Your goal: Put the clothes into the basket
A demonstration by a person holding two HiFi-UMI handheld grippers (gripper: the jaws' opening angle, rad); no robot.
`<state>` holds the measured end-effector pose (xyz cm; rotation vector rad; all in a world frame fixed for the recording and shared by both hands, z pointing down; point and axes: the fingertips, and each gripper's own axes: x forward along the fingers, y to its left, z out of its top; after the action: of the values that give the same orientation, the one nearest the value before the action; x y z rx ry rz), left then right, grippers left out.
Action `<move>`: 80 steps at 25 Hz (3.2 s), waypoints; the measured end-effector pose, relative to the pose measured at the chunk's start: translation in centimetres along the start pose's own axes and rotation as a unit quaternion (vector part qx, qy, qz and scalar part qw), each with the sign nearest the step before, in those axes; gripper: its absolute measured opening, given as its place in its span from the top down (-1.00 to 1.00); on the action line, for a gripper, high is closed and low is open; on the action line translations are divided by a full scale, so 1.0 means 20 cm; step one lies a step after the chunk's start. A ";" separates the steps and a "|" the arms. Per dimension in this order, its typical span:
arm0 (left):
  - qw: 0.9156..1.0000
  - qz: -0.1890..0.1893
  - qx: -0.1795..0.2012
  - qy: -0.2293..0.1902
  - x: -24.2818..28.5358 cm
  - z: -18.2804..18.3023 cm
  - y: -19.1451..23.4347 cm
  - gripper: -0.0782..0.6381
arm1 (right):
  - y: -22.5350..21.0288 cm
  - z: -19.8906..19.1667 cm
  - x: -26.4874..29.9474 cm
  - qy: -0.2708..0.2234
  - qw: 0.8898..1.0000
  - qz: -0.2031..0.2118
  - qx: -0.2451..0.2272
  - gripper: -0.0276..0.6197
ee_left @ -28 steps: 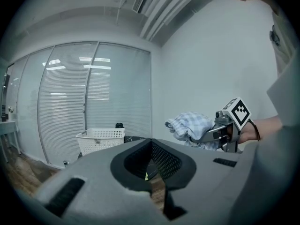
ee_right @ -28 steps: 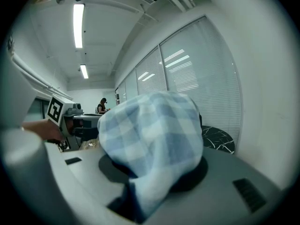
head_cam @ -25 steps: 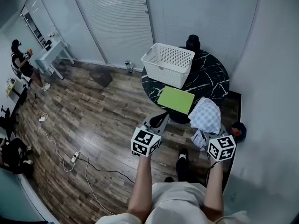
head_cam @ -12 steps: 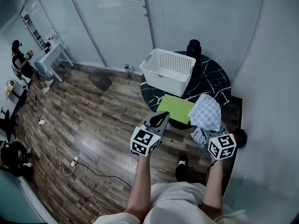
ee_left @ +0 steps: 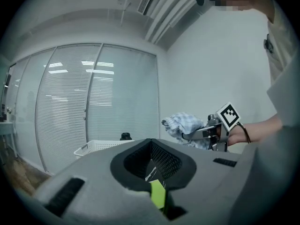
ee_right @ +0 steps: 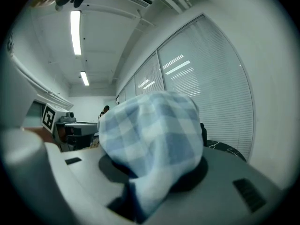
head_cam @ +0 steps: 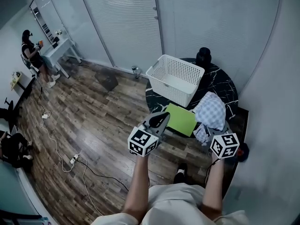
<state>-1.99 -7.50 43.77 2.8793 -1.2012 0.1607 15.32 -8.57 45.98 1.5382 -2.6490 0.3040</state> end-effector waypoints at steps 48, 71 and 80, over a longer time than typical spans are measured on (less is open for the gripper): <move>0.993 0.104 0.008 0.061 0.38 -0.12 0.51 0.74 | -0.27 0.16 0.65 0.000 0.994 0.108 0.006 0.38; 0.993 0.109 -0.002 0.035 0.81 0.04 1.23 0.74 | -0.31 0.43 1.38 0.032 0.992 0.115 -0.049 0.38; 0.994 0.102 0.009 0.041 0.88 0.08 1.46 0.74 | -0.30 0.45 1.62 0.050 0.991 0.111 -0.059 0.38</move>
<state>-10.33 -40.62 43.33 2.7298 -1.4825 0.2916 4.69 -40.98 42.95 1.1655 -2.7067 0.2234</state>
